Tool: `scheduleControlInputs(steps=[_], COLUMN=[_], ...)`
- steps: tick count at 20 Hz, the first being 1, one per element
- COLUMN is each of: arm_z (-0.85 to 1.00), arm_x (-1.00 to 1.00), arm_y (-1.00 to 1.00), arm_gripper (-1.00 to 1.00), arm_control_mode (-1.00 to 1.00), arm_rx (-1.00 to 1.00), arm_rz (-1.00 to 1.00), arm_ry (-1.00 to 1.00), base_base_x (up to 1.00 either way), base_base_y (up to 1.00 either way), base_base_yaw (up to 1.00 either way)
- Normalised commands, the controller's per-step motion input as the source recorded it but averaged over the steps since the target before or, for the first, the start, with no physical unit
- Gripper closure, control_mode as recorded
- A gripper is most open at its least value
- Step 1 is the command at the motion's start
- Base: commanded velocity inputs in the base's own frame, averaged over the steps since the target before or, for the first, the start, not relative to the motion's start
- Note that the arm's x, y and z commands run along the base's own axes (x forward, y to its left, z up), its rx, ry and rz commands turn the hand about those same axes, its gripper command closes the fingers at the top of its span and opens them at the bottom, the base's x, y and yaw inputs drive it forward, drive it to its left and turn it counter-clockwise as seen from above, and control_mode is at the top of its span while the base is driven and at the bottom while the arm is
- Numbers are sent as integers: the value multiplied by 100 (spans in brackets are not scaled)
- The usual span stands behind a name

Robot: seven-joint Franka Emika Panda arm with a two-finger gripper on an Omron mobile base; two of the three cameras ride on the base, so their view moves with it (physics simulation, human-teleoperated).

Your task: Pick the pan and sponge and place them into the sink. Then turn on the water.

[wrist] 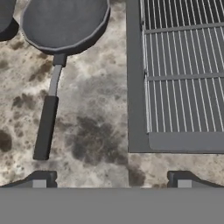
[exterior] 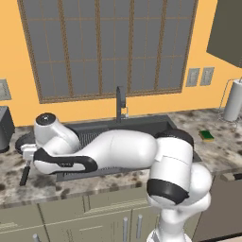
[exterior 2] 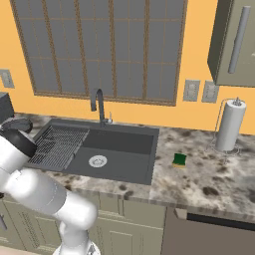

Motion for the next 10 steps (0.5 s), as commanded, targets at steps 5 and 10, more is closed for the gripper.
scheduleControlInputs(steps=[5, 10], arm_z=[-16, -14], arm_x=[19, 26], arm_y=[31, 28], arm_gripper=[-100, -100], arm_control_mode=[-100, -100], arm_rx=[0, 0], arm_rz=[0, -1], arm_ry=[0, 0], base_base_x=[0, 0], base_base_y=[0, 0], base_base_yaw=[0, 0])
